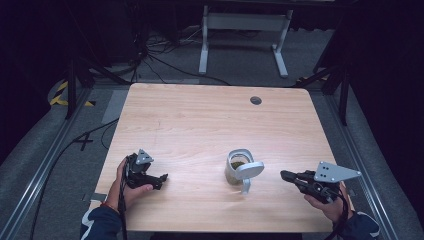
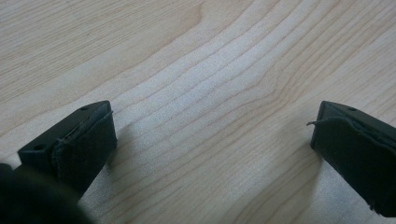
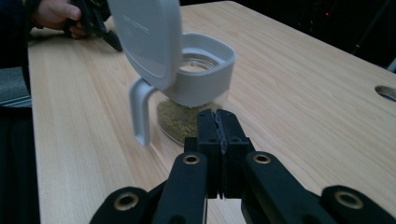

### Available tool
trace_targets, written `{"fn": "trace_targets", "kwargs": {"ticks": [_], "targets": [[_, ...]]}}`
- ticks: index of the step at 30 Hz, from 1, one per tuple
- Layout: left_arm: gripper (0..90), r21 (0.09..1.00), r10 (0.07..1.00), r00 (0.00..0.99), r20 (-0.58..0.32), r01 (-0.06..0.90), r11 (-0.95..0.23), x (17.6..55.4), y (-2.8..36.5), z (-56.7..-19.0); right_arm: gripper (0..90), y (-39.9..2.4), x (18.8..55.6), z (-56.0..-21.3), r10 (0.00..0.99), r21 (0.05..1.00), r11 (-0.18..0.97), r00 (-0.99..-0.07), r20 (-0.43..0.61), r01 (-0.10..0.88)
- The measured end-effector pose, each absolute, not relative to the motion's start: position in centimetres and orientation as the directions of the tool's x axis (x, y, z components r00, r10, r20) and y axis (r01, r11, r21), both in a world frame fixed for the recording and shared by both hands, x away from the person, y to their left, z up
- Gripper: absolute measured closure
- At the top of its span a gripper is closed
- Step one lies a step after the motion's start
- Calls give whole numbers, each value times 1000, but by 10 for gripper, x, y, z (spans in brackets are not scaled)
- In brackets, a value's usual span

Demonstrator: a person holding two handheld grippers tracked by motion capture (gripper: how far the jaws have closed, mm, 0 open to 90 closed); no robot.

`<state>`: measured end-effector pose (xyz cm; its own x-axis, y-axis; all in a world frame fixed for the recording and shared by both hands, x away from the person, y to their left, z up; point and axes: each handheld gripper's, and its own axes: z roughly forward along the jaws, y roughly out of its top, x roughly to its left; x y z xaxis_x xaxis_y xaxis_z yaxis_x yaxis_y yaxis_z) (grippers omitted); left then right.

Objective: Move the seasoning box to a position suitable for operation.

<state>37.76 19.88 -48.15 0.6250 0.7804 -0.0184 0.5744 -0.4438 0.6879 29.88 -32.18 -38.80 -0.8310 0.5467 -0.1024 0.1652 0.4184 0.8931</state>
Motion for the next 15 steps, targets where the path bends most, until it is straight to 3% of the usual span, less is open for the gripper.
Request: {"fn": "trace_targets", "kwargs": {"ticks": [15], "targets": [[3, 688, 780, 625, -18, 574, -444, 378, 199, -482, 900, -281, 288, -368, 451, 899, 430, -881, -140, 77]]}}
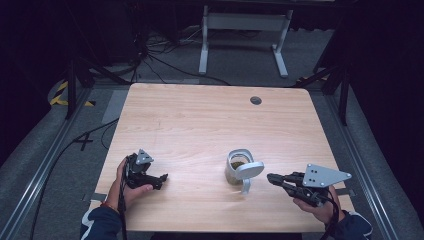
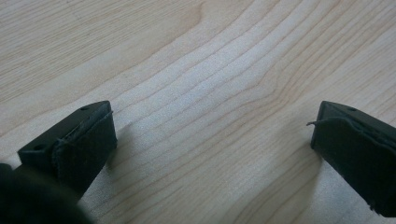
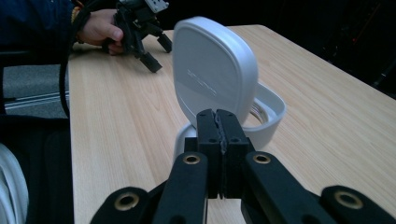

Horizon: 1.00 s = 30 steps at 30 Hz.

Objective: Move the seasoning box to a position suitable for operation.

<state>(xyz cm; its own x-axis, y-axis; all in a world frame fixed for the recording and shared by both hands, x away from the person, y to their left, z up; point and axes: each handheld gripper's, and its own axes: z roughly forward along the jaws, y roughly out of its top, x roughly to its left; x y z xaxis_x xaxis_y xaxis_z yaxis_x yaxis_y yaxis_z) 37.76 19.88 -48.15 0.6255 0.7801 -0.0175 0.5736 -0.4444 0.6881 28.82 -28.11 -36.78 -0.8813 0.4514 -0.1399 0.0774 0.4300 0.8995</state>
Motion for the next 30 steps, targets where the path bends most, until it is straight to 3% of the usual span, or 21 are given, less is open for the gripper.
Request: {"fn": "trace_targets", "kwargs": {"ticks": [17, 20, 24, 30], "targets": [[35, 695, 800, 599, -30, 588, -414, 369, 195, -480, 900, -266, 282, -356, 404, 902, 431, -898, -174, 19], [156, 702, 766, 642, -23, 556, -445, 360, 185, -478, 900, -264, 283, -355, 397, 902, 431, -900, -177, 13], [272, 717, 664, 742, -92, 512, -473, 343, 153, -473, 900, -260, 285, -355, 385, 896, 443, -905, -180, 10], [352, 766, 478, 876, -66, 352, -538, 310, 85, -457, 900, -259, 286, -358, 378, 894, 448, -908, -179, 11]]}}
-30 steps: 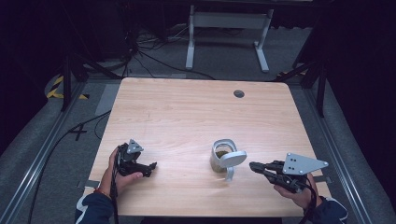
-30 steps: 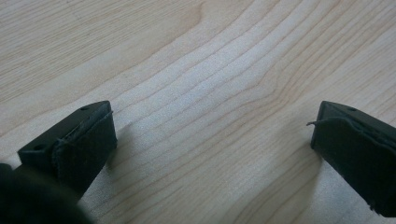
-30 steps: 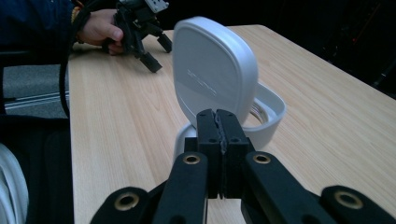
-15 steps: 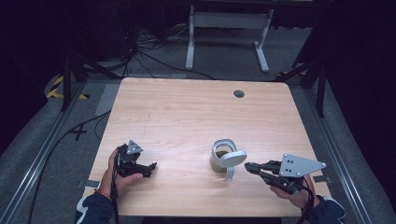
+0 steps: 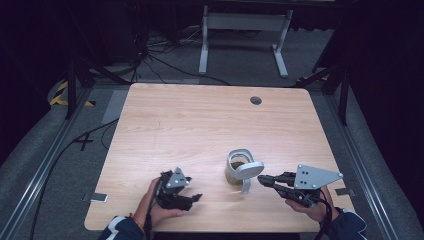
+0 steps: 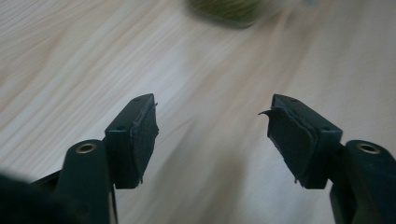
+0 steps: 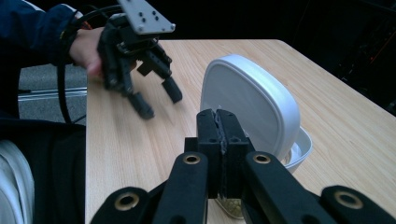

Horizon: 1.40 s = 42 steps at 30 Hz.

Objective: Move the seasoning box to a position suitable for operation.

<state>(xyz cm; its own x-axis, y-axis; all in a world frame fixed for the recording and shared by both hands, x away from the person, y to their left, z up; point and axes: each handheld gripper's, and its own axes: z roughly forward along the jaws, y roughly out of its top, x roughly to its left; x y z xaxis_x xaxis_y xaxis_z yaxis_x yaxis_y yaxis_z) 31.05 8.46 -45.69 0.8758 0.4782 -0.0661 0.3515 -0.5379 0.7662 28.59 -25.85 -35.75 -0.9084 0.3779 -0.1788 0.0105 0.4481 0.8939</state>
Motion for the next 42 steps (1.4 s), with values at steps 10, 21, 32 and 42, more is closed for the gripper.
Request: {"fn": "trace_targets", "kwargs": {"ticks": [10, 21, 32, 42], "targets": [[479, 809, 372, 927, -45, 252, -531, 308, 20, -457, 900, -255, 288, -358, 377, 890, 457, -907, -185, 8], [561, 852, 332, 943, -22, 191, -488, 306, -16, -456, 900, -253, 289, -358, 382, 890, 455, -906, -185, 11], [784, 877, 386, 922, -30, 209, -432, 312, -26, -460, 900, -249, 291, -358, 385, 890, 457, -903, -191, 6], [814, 876, 323, 946, -15, 168, -453, 304, -22, -459, 900, -244, 288, -356, 370, 888, 460, -907, -201, -9]]}}
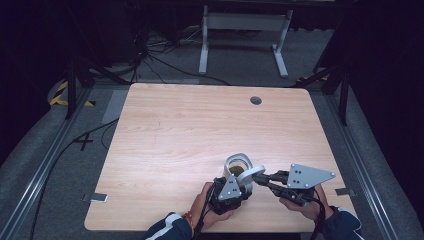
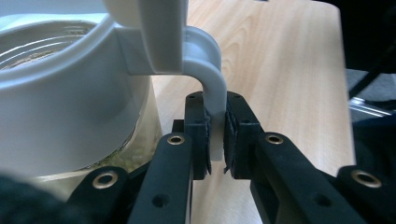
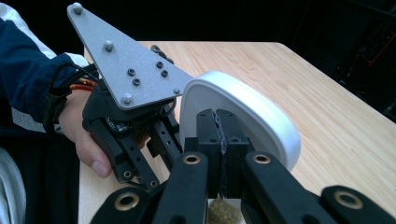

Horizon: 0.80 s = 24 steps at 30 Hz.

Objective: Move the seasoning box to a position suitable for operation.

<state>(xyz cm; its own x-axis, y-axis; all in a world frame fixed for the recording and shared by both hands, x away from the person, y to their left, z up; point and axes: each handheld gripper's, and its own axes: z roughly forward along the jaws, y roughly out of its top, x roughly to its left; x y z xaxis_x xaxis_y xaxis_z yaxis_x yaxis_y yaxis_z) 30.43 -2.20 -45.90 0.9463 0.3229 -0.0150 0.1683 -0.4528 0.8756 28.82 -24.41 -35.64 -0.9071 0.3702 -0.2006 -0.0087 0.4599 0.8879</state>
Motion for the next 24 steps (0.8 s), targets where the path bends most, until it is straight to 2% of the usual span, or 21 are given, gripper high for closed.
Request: {"fn": "trace_targets", "kwargs": {"ticks": [9, 13, 19, 20, 22, 24], "targets": [[787, 871, 293, 956, -22, 162, -463, 302, -6, -457, 900, -241, 288, -356, 373, 883, 468, -903, -214, -16], [668, 871, 312, 950, -20, 170, -461, 303, 5, -453, 900, -239, 290, -355, 374, 884, 468, -901, -219, -20], [572, 829, 326, 943, 61, 134, -543, 300, 31, -453, 900, -236, 292, -354, 378, 881, 472, -899, -223, -20], [534, 785, 327, 936, 133, 101, -611, 299, 38, -454, 900, -237, 292, -354, 379, 881, 473, -898, -223, -19], [479, 749, 346, 916, 205, 81, -658, 298, 52, -458, 900, -237, 293, -354, 381, 881, 472, -898, -221, -17], [458, 720, 364, 902, 231, 94, -688, 302, 69, -461, 900, -237, 295, -354, 382, 881, 473, -896, -225, -20]]}}
